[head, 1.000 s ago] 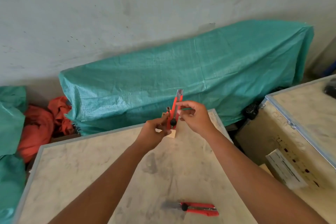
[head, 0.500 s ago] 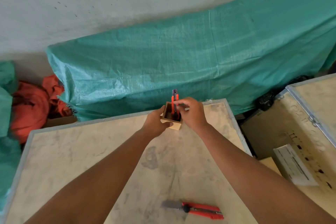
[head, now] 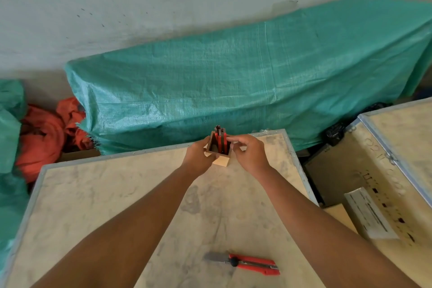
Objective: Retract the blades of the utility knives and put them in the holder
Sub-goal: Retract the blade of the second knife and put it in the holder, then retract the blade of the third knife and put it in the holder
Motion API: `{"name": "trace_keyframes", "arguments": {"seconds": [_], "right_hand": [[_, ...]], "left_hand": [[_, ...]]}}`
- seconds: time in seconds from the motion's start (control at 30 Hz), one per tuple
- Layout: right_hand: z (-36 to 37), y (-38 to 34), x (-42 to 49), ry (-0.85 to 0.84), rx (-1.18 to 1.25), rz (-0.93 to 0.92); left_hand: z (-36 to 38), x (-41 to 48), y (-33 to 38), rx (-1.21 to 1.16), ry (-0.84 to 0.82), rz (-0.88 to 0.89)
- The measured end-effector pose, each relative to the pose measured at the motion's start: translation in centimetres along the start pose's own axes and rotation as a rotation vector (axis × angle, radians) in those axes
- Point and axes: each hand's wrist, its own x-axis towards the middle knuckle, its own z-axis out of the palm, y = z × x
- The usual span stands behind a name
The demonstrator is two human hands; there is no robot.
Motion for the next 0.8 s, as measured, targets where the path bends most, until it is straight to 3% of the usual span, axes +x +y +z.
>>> {"name": "trace_keyframes", "arguments": {"seconds": [0.17,0.4,0.6,0.8], "right_hand": [[-1.8,0.3,-4.8,-0.106,-0.034,0.063],[-2.8,1.5,-12.7,-0.408,-0.037,0.165],[-1.6,3.8,-17.2,-0.715,-0.172,0.132],[0.2,4.4,-18.5,-1.032,-0.36,0.016]], "left_hand": [[0.3,-4.8,0.4,-0.002,0.09,-0.003],[4.5,-15.3,-2.3,-0.071,0.134,-0.159],[12.9,-24.7,-6.8,-0.281,0.21,-0.404],[21.7,-28.8,-6.6,-0.458,0.282,-0.562]]}}
